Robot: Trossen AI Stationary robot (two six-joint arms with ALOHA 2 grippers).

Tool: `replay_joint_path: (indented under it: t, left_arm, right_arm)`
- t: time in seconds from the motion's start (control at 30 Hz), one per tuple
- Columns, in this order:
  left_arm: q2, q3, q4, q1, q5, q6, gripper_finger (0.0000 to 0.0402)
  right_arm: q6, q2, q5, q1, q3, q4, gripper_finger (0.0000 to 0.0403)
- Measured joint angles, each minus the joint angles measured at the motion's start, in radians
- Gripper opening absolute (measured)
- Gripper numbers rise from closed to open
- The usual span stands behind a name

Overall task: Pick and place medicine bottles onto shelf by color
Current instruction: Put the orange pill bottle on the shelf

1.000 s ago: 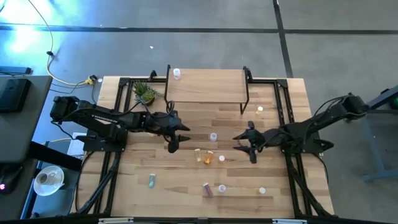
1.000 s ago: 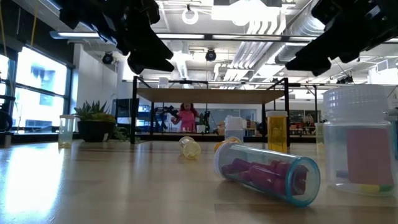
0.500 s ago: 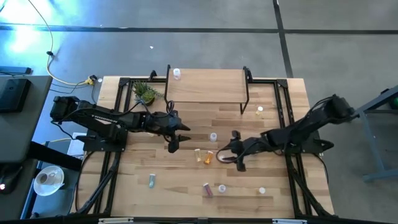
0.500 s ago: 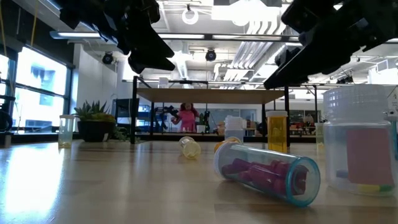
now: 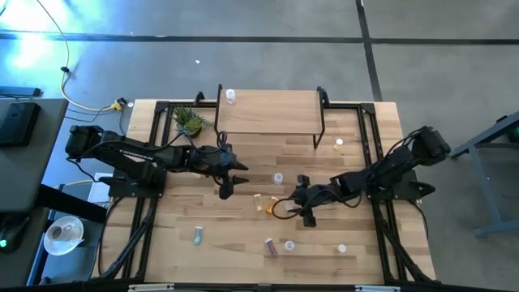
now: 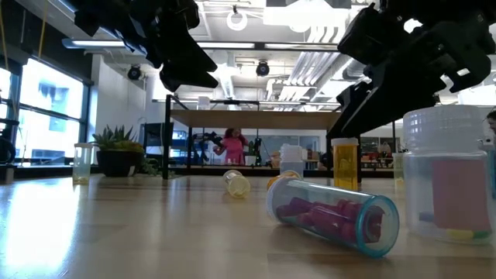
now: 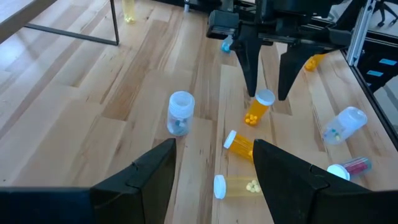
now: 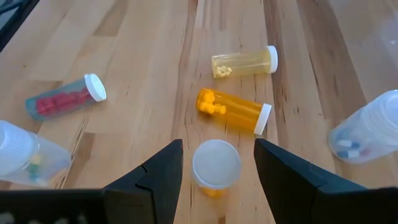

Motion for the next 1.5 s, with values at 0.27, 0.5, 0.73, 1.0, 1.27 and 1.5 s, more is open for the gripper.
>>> replay_joint_path:
  t: [0.27, 0.5, 0.73, 1.0, 1.27, 1.5]
  left_arm:
    - [0.000, 0.000, 0.000, 0.000, 0.000, 0.000, 0.0204]
    - [0.000, 0.000, -0.001, 0.000, 0.000, 0.000, 0.0204]
    - [0.000, 0.000, -0.002, 0.000, 0.000, 0.000, 0.0204]
    - [0.000, 0.000, -0.007, 0.000, 0.000, 0.000, 0.0204]
    - [0.000, 0.000, -0.007, 0.000, 0.000, 0.000, 0.0204]
    - [0.000, 0.000, -0.006, 0.000, -0.001, 0.000, 0.0204]
  right_arm:
    - [0.021, 0.000, 0.000, 0.000, 0.000, -0.003, 0.0190]
    - [0.030, 0.003, 0.000, 0.000, -0.003, -0.005, 0.0190]
    - [0.035, 0.057, 0.000, 0.000, -0.004, 0.019, 0.0190]
    - [0.038, 0.058, 0.000, 0.000, -0.004, 0.031, 0.0189]
    - [0.049, 0.058, 0.000, 0.000, -0.004, 0.029, 0.0130]
    - [0.071, 0.058, -0.008, 0.000, -0.004, 0.031, 0.0100]
